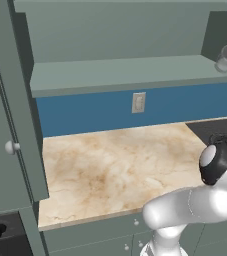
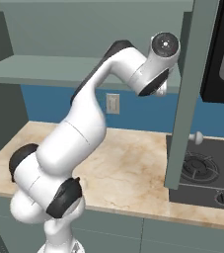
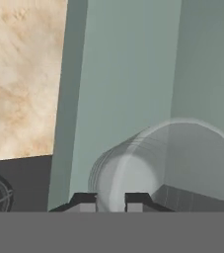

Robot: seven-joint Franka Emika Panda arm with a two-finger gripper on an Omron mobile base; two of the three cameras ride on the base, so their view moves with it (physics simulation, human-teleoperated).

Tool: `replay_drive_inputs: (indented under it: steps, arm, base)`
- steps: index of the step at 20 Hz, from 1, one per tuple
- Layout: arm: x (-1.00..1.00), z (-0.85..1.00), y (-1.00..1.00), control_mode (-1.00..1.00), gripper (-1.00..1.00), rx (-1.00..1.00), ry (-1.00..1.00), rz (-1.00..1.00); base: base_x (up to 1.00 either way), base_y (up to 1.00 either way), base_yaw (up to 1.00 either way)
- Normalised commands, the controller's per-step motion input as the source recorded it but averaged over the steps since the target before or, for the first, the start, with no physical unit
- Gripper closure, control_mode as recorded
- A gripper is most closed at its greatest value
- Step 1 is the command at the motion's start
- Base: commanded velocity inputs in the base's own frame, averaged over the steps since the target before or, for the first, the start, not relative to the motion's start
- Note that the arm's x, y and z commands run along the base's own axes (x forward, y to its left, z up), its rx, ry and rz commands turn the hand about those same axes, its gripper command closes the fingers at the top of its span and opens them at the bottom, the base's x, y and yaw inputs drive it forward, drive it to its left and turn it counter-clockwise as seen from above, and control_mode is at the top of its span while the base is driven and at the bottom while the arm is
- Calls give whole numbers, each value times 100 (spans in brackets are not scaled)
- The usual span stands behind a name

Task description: There is a bowl on the dining counter. Grab a lemon wedge from the fridge and place it in the bowl. Then get the liquor bottle and glass cup from the cabinet and place them next to the bowl.

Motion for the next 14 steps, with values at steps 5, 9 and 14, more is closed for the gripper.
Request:
replay_drive_inputs:
  steps: [5,9,14]
  arm:
    - [-99,0,9,-100,100,0,-6,0]
    - [-96,0,39,-100,100,0,-2,0]
    - [-80,-9,73,-100,100,-1,0,1]
  base:
    - [0,0,0]
    - [0,0,0]
    - [0,0,0]
